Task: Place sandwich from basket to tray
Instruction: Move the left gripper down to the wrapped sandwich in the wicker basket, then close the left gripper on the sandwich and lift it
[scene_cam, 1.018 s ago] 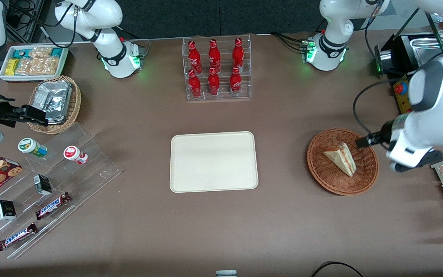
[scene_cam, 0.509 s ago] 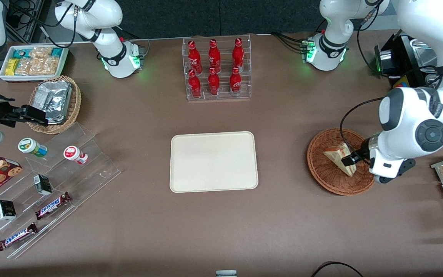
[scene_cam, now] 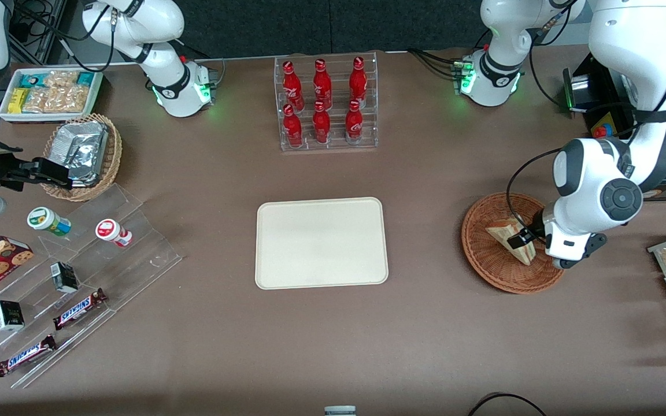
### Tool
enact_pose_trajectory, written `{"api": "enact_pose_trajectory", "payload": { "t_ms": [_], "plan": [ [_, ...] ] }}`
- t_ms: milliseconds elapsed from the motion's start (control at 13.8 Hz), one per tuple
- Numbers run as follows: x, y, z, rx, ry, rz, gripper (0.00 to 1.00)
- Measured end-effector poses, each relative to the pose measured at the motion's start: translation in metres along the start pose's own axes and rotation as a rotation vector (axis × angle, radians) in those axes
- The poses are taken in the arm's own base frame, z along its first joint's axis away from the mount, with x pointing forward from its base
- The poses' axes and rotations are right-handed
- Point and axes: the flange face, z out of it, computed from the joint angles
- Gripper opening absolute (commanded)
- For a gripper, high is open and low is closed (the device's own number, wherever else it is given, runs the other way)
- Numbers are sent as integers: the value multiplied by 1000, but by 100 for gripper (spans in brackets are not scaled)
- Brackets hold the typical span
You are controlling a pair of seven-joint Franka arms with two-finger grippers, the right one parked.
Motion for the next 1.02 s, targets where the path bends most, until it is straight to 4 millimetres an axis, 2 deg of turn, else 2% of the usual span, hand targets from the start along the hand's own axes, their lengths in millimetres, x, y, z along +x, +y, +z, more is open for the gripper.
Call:
{"api": "enact_pose_trajectory", "payload": {
  "t_ms": [364,436,509,582,655,800,1018],
  "plan": [
    [-3,-2,34,4,-14,-16,100],
    [-2,-1,42,4,-16,-17,93],
    [-1,-1,48,4,-18,-19,61],
    [0,0,52,1,-17,-20,33],
    [0,1,55,-1,-14,-20,15],
    [1,1,55,-3,-12,-21,2],
    [5,5,45,-16,6,-19,0]
  ]
}}
